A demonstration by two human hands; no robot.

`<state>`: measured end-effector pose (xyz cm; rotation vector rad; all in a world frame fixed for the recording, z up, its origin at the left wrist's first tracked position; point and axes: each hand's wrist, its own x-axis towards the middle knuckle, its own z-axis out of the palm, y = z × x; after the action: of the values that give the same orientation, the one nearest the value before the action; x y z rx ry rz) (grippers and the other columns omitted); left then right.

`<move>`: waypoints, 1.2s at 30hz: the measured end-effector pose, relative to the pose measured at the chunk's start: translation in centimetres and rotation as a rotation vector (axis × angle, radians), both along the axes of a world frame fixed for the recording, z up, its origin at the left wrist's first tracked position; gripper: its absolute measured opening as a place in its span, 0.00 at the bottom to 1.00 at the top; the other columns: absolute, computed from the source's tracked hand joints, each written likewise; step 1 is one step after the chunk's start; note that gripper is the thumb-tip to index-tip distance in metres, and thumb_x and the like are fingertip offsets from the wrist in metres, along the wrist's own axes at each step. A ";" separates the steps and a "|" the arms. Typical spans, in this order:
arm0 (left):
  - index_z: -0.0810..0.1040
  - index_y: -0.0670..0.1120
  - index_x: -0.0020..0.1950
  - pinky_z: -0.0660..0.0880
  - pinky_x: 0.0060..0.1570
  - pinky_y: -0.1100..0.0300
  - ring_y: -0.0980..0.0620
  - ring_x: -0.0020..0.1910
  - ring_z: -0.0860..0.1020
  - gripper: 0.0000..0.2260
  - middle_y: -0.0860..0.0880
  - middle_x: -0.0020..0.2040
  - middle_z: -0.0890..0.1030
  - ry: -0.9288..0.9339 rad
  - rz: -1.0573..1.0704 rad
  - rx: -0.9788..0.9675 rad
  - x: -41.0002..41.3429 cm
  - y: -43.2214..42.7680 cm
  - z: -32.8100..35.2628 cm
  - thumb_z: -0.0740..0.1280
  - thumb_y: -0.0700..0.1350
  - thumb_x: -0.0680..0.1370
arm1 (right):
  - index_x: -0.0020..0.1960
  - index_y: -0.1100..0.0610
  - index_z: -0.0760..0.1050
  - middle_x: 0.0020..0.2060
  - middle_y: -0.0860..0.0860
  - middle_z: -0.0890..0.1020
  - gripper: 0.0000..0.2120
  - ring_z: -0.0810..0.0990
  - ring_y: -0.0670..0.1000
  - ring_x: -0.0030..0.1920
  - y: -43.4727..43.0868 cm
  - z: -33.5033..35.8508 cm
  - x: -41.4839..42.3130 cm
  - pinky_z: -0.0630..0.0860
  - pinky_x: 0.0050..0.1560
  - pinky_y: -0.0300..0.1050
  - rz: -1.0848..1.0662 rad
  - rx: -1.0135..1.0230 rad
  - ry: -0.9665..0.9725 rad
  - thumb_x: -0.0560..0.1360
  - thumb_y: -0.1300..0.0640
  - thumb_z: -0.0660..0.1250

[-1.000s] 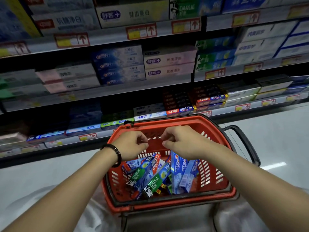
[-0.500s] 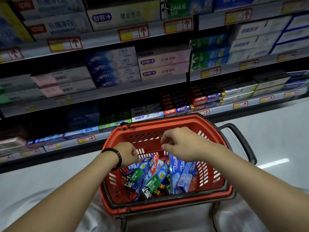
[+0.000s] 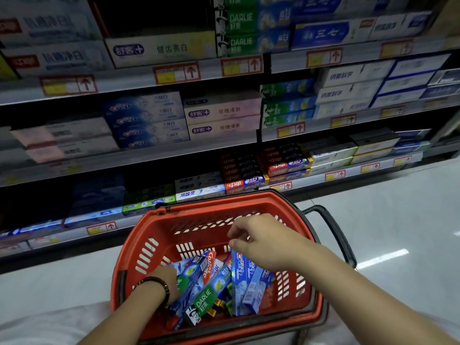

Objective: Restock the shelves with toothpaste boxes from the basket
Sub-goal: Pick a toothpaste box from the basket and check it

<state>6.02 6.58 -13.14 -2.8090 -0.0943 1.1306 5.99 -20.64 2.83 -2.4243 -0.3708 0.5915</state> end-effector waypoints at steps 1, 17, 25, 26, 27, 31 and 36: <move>0.81 0.47 0.62 0.76 0.48 0.60 0.49 0.58 0.82 0.17 0.47 0.62 0.82 -0.010 0.009 -0.009 -0.1 0.1 -0.3 0.69 0.54 0.77 | 0.62 0.48 0.80 0.52 0.44 0.83 0.11 0.83 0.46 0.52 -0.1 0.0 0.0 0.82 0.58 0.49 0.000 -0.002 0.003 0.84 0.45 0.67; 0.74 0.47 0.69 0.78 0.60 0.59 0.48 0.65 0.78 0.23 0.46 0.68 0.77 -0.092 0.115 -0.089 -1.0 0.5 -2.7 0.73 0.52 0.76 | 0.63 0.49 0.80 0.52 0.44 0.83 0.12 0.82 0.46 0.52 0.1 -0.7 -0.4 0.79 0.53 0.43 0.054 -0.020 0.017 0.84 0.45 0.66; 0.77 0.50 0.51 0.79 0.48 0.61 0.50 0.50 0.81 0.20 0.49 0.55 0.82 -0.118 0.151 -0.108 -0.6 0.2 -1.8 0.77 0.58 0.66 | 0.63 0.49 0.80 0.52 0.45 0.83 0.12 0.82 0.46 0.52 0.4 -0.9 -0.3 0.76 0.51 0.41 0.070 -0.044 0.020 0.84 0.45 0.66; 0.75 0.51 0.46 0.78 0.44 0.61 0.51 0.45 0.80 0.18 0.50 0.50 0.81 -0.130 0.153 -0.108 -0.6 0.2 -1.5 0.77 0.58 0.66 | 0.63 0.49 0.80 0.52 0.45 0.83 0.12 0.82 0.46 0.51 0.4 -0.9 -0.3 0.76 0.50 0.41 0.071 -0.044 0.023 0.84 0.45 0.66; 0.72 0.50 0.42 0.77 0.40 0.61 0.51 0.41 0.77 0.18 0.51 0.45 0.79 -0.142 0.162 -0.110 -0.6 0.3 -1.3 0.78 0.58 0.65 | 0.63 0.49 0.80 0.53 0.45 0.83 0.12 0.82 0.46 0.51 0.5 -1.0 -0.3 0.76 0.50 0.41 0.073 -0.043 0.027 0.84 0.45 0.66; 0.72 0.50 0.39 0.68 0.27 0.62 0.54 0.36 0.76 0.19 0.53 0.39 0.77 -0.183 0.204 -0.138 -0.6 0.6 -0.5 0.78 0.58 0.63 | 0.63 0.49 0.80 0.53 0.46 0.83 0.13 0.82 0.47 0.52 0.6 -1.0 -0.3 0.76 0.50 0.41 0.079 -0.048 0.035 0.84 0.45 0.65; 0.80 0.52 0.44 0.70 0.31 0.63 0.55 0.40 0.79 0.17 0.54 0.44 0.82 -0.202 0.235 -0.186 -0.6 0.9 0.2 0.80 0.58 0.62 | 0.62 0.49 0.80 0.54 0.46 0.83 0.12 0.82 0.46 0.51 0.6 -0.9 -0.3 0.78 0.51 0.42 0.077 -0.050 0.039 0.84 0.44 0.66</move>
<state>5.38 7.49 -12.99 -3.1397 -0.3628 0.9360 5.69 -20.06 1.96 -2.4517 -0.4392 0.6880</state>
